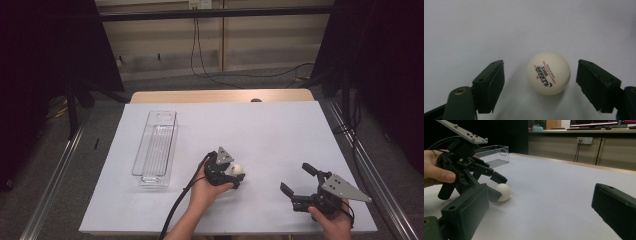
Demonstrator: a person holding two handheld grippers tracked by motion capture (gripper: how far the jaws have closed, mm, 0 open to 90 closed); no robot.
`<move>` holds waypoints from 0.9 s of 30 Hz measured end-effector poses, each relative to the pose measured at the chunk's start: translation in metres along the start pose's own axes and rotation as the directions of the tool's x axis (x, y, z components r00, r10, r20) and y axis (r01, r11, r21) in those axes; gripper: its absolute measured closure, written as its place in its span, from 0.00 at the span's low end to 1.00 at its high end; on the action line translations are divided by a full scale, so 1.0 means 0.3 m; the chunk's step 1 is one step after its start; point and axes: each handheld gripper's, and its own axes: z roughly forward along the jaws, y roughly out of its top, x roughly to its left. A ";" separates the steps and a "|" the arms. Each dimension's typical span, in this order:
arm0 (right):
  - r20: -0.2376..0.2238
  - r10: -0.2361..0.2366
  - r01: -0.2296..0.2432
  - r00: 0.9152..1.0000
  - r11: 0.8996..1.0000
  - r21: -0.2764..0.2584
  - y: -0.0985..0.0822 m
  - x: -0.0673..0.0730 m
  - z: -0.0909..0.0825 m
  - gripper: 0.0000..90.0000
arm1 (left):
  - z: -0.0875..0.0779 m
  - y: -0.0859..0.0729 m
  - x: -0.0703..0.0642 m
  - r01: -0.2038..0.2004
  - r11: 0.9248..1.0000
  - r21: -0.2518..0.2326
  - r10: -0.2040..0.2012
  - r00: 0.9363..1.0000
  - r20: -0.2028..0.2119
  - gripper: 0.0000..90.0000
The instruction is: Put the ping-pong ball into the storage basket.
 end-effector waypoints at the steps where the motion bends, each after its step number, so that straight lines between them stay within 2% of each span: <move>1: 0.000 0.000 0.000 1.000 1.000 0.000 0.000 0.000 0.000 0.01 | 0.004 -0.001 -0.002 0.018 1.000 -0.015 -0.018 1.000 -0.001 0.27; 5: 0.000 -0.002 0.002 1.000 1.000 0.001 0.000 -0.001 0.000 0.01 | 0.010 0.000 -0.004 0.029 0.999 -0.024 -0.029 1.000 0.008 0.31; 7: 0.003 0.001 -0.001 1.000 1.000 -0.001 0.000 0.000 0.001 0.01 | 0.007 0.002 -0.001 0.010 1.000 0.001 -0.010 1.000 0.017 0.31; 10: 0.002 0.001 -0.001 1.000 1.000 0.000 0.001 0.000 0.001 0.01 | 0.013 0.001 -0.006 0.017 1.000 -0.009 -0.017 1.000 0.014 0.34; 11: 0.004 0.000 0.000 1.000 1.000 -0.002 0.000 0.000 0.001 0.01 | 0.016 0.000 -0.006 0.025 1.000 -0.014 -0.024 0.999 0.031 0.35; 13: 0.005 0.000 0.000 1.000 1.000 -0.002 0.000 -0.001 0.001 0.01 | 0.019 0.001 -0.008 0.017 1.000 -0.009 -0.016 1.000 0.021 0.37; 21: -0.001 -0.001 0.001 1.000 1.000 0.000 0.001 -0.001 0.000 0.01 | 0.024 0.002 -0.006 0.021 1.000 0.000 -0.021 0.999 0.036 0.41; 22: -0.001 -0.002 0.002 1.000 1.000 0.000 0.001 -0.001 0.000 0.01 | 0.021 0.004 -0.001 -0.013 1.000 0.020 0.013 0.999 0.034 0.42; 23: -0.002 0.000 0.000 1.000 1.000 0.000 0.001 -0.001 -0.001 0.01 | 0.024 0.003 -0.008 0.013 1.000 0.012 -0.013 1.000 0.027 0.43; 25: 0.000 -0.002 0.002 1.000 1.000 0.000 0.001 -0.001 0.000 0.01 | 0.023 0.003 -0.008 0.012 1.000 0.017 -0.012 1.000 0.024 0.44; 27: 0.005 0.002 -0.002 1.000 1.000 -0.003 0.001 -0.001 0.001 0.01 | 0.021 0.004 -0.003 -0.012 0.999 0.042 0.011 1.000 0.029 0.46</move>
